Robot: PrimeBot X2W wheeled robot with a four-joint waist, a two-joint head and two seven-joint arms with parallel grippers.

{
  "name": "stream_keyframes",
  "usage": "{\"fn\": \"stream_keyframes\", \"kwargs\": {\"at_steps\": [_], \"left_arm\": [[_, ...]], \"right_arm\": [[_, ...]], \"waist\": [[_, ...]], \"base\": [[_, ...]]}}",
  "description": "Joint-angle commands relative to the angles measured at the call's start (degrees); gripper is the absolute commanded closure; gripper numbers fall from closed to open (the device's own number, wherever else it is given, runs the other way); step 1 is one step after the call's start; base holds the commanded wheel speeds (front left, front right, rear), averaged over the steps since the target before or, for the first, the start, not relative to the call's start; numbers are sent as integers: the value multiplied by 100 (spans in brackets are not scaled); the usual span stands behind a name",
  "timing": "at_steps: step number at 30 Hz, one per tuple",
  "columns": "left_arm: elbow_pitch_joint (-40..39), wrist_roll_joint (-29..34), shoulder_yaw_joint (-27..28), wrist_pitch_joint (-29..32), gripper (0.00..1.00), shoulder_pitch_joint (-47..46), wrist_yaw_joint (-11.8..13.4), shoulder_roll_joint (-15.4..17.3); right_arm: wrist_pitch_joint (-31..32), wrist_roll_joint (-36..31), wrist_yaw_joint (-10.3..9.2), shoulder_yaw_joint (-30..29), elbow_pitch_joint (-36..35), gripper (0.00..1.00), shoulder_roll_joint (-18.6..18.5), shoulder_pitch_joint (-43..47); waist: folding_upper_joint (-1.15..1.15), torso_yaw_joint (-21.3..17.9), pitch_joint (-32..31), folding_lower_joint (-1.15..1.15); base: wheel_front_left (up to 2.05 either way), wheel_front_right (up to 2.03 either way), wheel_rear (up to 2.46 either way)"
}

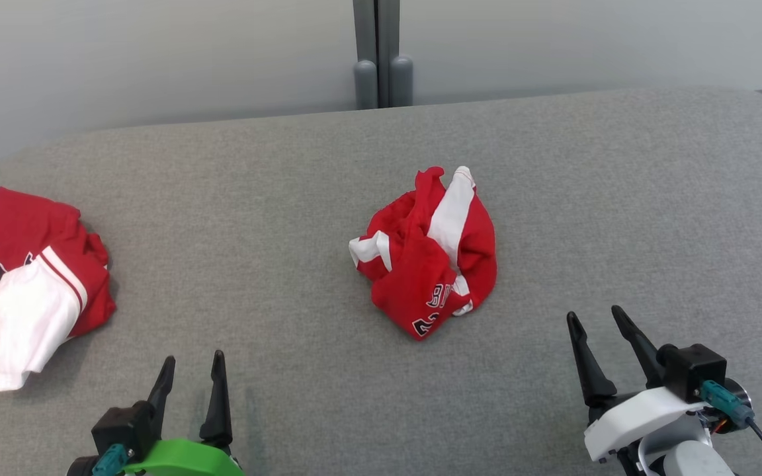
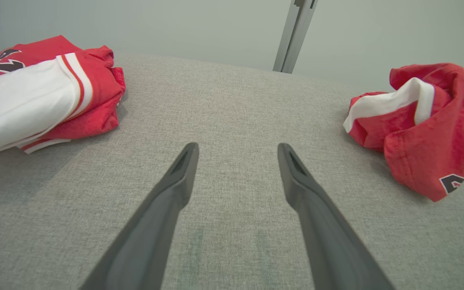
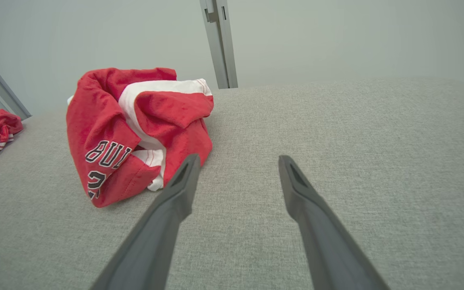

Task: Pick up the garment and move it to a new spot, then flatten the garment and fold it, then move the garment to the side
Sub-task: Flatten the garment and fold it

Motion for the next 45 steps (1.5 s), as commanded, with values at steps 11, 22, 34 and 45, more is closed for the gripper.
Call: {"fn": "stream_keyframes", "kwargs": {"at_steps": [11, 22, 34, 45], "left_arm": [[-44, -2, -423, -3, 0, -375, -39, -62], [-93, -94, -757, -3, 0, -822, -41, -67], [-111, -323, -1033, -3, 0, -1188, -41, -69], [-129, -290, -1015, -3, 0, -1031, -42, -69]], "right_arm": [[-3, -276, -8, 201, 426, 0, -20, -914], [52, -567, -8, 47, 1722, 0, -21, -3218], [292, -1109, -8, -479, 3695, 0, -26, -4164], [10, -1087, -14, -800, 3607, 100, -42, -3899]], "waist": [[0, 316, 525, 0], [0, 827, 1255, 0], [0, 1217, 1806, 0], [0, 1069, 1636, 0]], "base": [[0, 0, 0], [0, 0, 0], [0, 0, 0], [0, 0, 0]]}}
